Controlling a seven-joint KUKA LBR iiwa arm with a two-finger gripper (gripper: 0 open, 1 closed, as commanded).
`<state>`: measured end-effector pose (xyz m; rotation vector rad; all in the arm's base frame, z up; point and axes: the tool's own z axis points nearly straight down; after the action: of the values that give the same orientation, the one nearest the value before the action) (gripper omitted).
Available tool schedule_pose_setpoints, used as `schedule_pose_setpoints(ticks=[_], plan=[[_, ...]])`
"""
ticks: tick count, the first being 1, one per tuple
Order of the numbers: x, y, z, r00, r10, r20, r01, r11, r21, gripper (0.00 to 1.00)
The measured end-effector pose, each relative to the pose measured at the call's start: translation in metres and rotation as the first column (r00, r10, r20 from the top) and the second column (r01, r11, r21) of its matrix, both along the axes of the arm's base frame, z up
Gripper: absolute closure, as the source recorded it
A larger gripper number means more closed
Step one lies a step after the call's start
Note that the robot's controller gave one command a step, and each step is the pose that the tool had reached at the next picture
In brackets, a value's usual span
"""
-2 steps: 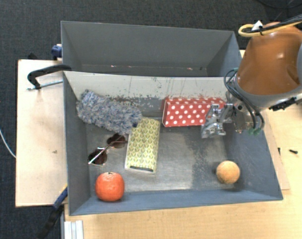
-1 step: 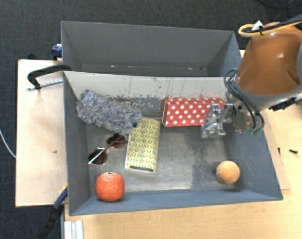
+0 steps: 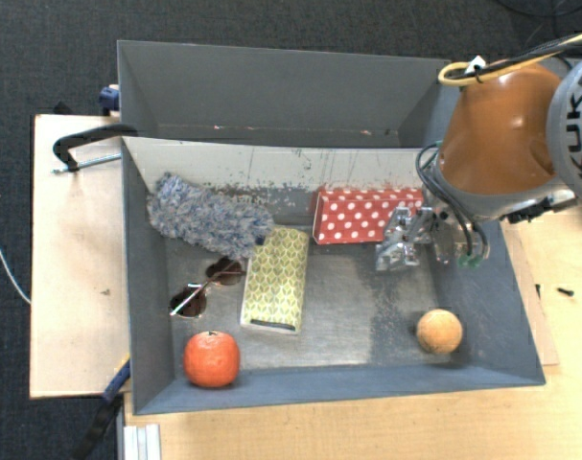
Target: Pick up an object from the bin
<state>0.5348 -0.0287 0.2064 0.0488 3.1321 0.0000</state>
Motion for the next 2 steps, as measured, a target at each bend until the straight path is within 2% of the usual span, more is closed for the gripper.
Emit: schedule_pose_setpoints(ticks=[1,2], plan=[[0.001,0.014,-0.025,0.997,-0.071,-0.012,0.071,0.997,0.001,1.0],[0.014,0.027,-0.042,0.991,-0.131,-0.007,0.131,0.991,0.002,1.0]])
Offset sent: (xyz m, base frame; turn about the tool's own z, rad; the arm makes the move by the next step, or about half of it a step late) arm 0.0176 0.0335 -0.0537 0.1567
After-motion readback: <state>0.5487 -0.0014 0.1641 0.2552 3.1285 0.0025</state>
